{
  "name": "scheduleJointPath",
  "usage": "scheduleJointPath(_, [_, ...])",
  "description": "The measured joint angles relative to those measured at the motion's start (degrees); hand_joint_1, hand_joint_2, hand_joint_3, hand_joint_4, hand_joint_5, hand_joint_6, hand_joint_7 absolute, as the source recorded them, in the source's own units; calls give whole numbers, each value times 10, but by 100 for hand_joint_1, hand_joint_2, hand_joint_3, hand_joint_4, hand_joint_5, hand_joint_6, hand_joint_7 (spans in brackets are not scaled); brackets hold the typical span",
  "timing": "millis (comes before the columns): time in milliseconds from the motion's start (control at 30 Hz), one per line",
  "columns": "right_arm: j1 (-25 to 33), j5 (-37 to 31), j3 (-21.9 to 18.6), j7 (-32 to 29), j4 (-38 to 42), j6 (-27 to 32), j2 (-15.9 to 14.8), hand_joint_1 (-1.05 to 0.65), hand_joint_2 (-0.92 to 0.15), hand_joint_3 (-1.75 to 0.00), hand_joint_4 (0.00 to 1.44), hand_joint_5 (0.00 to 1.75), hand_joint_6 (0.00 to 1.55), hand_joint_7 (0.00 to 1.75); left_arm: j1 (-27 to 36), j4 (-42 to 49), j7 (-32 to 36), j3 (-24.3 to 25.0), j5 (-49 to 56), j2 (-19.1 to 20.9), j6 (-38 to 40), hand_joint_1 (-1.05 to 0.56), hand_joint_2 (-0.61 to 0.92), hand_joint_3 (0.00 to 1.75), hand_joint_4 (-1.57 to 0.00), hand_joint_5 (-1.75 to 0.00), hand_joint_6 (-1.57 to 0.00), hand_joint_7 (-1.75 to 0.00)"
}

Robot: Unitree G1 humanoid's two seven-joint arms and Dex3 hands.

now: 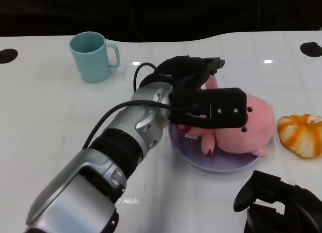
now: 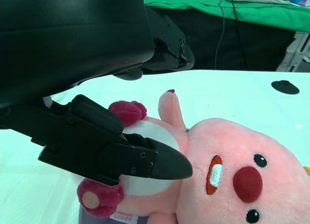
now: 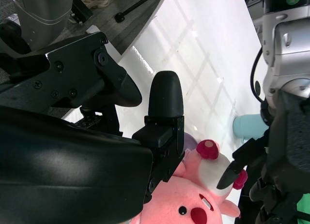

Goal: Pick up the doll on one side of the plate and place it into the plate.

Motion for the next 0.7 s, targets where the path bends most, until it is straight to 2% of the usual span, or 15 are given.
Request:
scheduleJointPath(167, [0, -1, -1, 0, 1, -1, 0, -9, -66, -121, 65, 175, 50, 158, 10, -63, -50, 1, -8, 27, 2, -92, 92, 38, 0, -22, -11, 0])
scheduleJointPath(400, [-1, 0, -3, 1, 1, -1, 0, -10, -66, -119, 65, 175, 49, 158, 60, -151, -89, 2, -8, 61, 9, -91, 92, 36, 0, -20, -8, 0])
scheduleJointPath(700, [-2, 0, -5, 5, 7, -2, -2, -10, -67, -118, 65, 175, 50, 158, 126, -284, -130, 27, -27, 123, 7, -87, 92, 33, 0, -22, -6, 0])
